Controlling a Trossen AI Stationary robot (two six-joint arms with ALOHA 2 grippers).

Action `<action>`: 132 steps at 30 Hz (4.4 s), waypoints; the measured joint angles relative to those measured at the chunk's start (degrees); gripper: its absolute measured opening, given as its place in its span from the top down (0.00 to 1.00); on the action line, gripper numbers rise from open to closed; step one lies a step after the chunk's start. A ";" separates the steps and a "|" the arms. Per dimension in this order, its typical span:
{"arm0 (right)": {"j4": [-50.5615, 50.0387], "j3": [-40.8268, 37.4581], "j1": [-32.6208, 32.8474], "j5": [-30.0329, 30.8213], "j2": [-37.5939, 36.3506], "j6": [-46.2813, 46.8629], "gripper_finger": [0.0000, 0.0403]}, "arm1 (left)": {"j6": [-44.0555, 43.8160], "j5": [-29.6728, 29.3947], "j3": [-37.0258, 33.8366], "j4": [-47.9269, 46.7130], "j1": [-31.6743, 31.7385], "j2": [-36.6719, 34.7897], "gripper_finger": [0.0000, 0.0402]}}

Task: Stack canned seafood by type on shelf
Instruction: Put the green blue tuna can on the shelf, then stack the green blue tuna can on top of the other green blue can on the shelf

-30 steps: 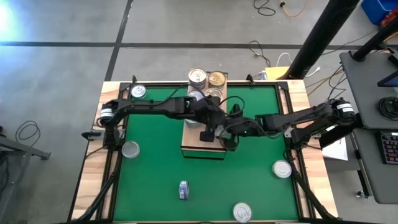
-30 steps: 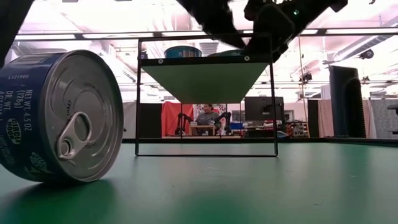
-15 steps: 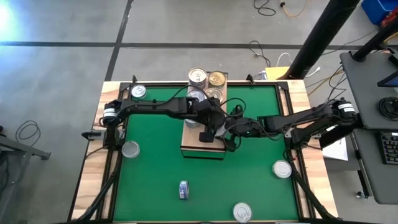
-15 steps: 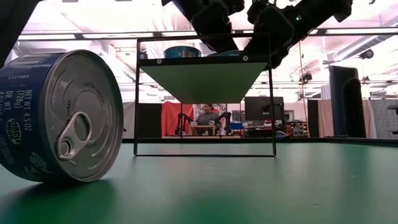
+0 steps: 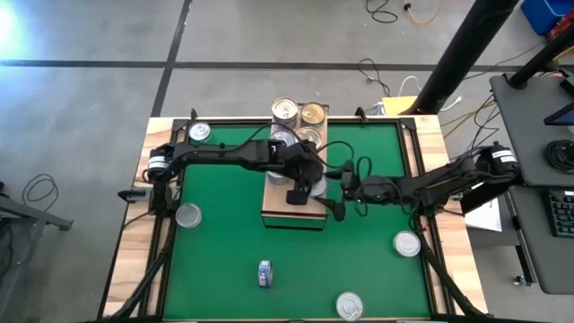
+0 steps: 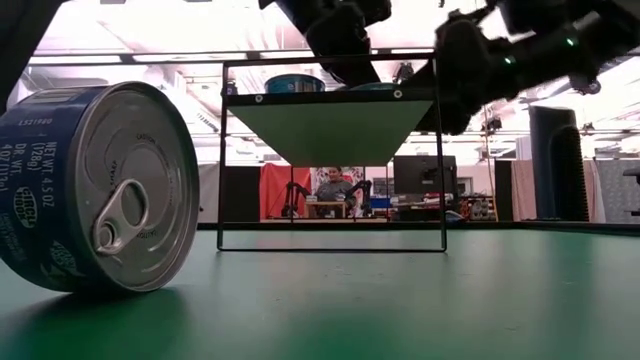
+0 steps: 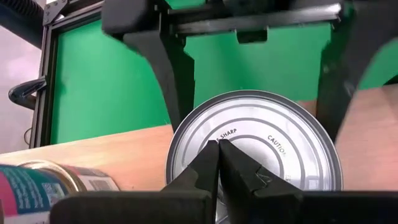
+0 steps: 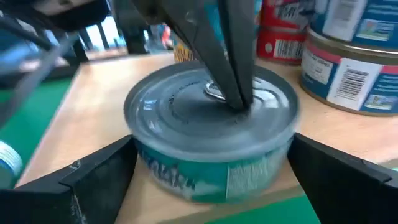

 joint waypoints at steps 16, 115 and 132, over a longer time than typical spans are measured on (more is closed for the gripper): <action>18.04 -12.42 -0.02 -0.15 -2.88 0.36 0.01 | 0.20 -3.06 -0.09 0.46 0.13 0.00 1.00; -20.61 -6.72 5.54 -0.62 -6.78 19.46 0.01 | -138.02 -42.88 -49.19 2.46 48.56 -17.00 1.00; -20.04 -6.57 14.09 -0.01 -6.80 30.42 0.01 | -120.89 -27.19 -53.99 12.46 50.31 -19.32 1.00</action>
